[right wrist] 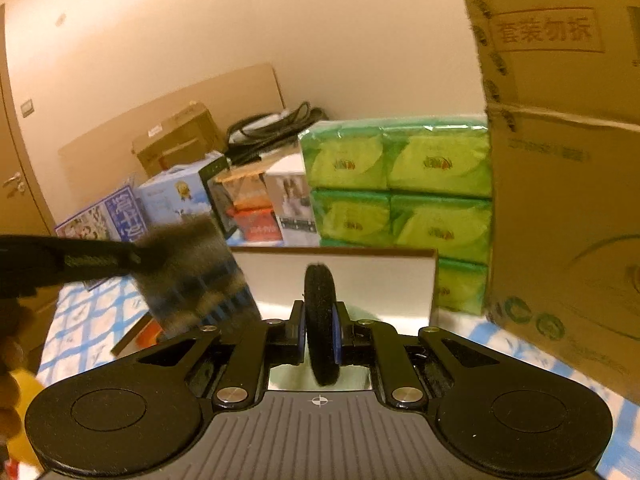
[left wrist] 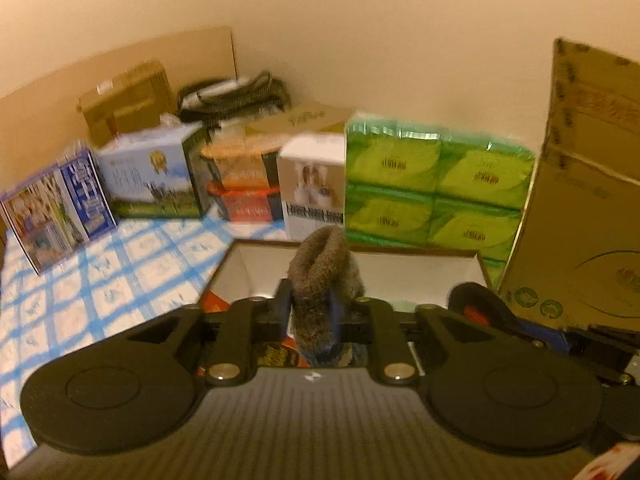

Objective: Organize soft objects
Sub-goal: 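Lower the striped sock into the box and open the left gripper, then withdraw both open grippers from the box back toward the pile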

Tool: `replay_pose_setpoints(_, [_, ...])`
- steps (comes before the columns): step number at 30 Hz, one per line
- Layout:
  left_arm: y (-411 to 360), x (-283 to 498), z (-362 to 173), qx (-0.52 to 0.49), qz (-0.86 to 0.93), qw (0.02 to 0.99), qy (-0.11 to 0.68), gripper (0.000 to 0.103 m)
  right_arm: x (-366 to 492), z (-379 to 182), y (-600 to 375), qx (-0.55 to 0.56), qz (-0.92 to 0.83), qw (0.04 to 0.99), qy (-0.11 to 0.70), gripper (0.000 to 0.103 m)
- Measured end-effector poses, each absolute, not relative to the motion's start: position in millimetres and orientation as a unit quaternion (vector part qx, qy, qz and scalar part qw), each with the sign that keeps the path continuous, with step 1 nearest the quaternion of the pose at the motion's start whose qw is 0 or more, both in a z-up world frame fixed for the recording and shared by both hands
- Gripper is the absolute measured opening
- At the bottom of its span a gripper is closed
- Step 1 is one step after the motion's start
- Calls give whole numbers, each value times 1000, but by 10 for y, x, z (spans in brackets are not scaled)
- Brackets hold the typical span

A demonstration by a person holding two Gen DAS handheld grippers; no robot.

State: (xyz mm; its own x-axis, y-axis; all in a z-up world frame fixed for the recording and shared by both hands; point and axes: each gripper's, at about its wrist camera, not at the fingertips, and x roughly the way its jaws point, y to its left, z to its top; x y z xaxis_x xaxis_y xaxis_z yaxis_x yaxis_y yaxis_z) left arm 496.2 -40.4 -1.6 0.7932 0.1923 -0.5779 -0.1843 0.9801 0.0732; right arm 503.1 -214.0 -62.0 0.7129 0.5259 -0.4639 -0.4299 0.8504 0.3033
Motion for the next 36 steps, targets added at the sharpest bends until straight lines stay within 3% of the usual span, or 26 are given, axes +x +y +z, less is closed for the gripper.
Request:
replay_pose_setpoints(1, [-402,5011,-67,3,103,943,316,36,5084,-665,-2091,80,249,922,287,15])
replay_pose_setpoints(3, [-407,5058,-165,2,107,940,323,39,5149,-741,-2041,76,242,919,301,32])
replay_pose_setpoints(6, [-402,5078,-301,11,112,934,339,39,5153,-840,-2048,81,246,915,310,42])
replay_pose_setpoints(18, [-395,4944,-374,13,104,929,355,39,4964,-916,-2220,74,242,909,332,43])
replay_pose_setpoints(36, [-468,4531,-157,8,84,929,362,39,4463,-585,-2428,72,235,913,326,43])
